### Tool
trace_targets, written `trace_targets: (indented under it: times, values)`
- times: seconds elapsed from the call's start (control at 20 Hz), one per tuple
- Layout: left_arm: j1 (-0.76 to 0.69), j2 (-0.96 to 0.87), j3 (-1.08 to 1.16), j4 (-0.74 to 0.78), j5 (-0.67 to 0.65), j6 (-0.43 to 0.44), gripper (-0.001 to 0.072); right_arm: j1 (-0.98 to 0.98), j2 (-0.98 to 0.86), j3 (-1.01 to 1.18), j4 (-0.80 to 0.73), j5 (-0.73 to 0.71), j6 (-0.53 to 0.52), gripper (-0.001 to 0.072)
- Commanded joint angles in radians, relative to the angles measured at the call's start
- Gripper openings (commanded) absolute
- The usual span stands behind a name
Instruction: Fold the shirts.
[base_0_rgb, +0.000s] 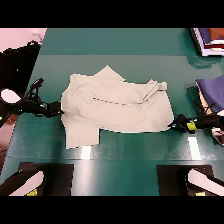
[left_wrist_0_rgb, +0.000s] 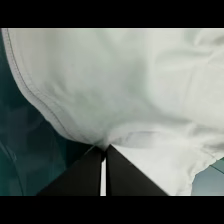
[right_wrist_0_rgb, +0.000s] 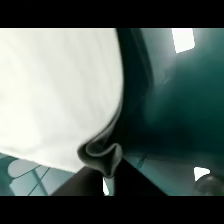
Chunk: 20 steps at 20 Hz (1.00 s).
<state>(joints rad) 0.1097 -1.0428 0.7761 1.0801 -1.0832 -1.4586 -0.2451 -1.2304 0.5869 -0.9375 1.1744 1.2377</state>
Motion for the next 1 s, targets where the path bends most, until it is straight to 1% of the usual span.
trace_targets:
  times: [0.0, 0.15, 0.3, 0.5, 0.65, 0.8, 0.85, 0.95]
  values:
    - [0.001, 0.001, 0.006, 0.000, -0.003, -0.001, 0.0021, 0.061, 0.026, -0.005, 0.027, -0.077, -0.010, 0.0018]
    - [0.001, 0.074, 0.053, 0.001, -0.015, -0.011, 0.0021, 0.062, 0.146, 0.059, 0.024, -0.056, -0.009, 0.0017]
    - [0.001, 0.210, 0.201, 0.001, -0.040, -0.029, 0.0022, 0.063, 0.271, 0.243, 0.030, -0.038, -0.008, 0.0017]
    - [0.001, 0.330, 0.573, 0.001, -0.064, -0.029, 0.0022, 0.062, 0.384, 0.588, 0.028, -0.046, -0.008, 0.0017]
    - [0.001, 0.348, 0.902, 0.000, -0.105, -0.029, 0.0022, 0.062, 0.423, 0.845, 0.021, -0.044, -0.008, 0.0018]
    - [0.001, 0.346, 1.191, 0.000, -0.119, -0.029, 0.0021, 0.062, 0.458, 1.027, 0.010, -0.040, -0.007, 0.0017]
    - [0.001, 0.345, 1.263, 0.001, -0.118, -0.029, 0.0021, 0.062, 0.470, 1.077, -0.021, -0.036, -0.002, 0.0017]
    - [0.001, 0.345, 1.366, 0.000, -0.105, -0.030, 0.0021, 0.062, 0.488, 1.161, -0.118, -0.014, 0.049, 0.0017]
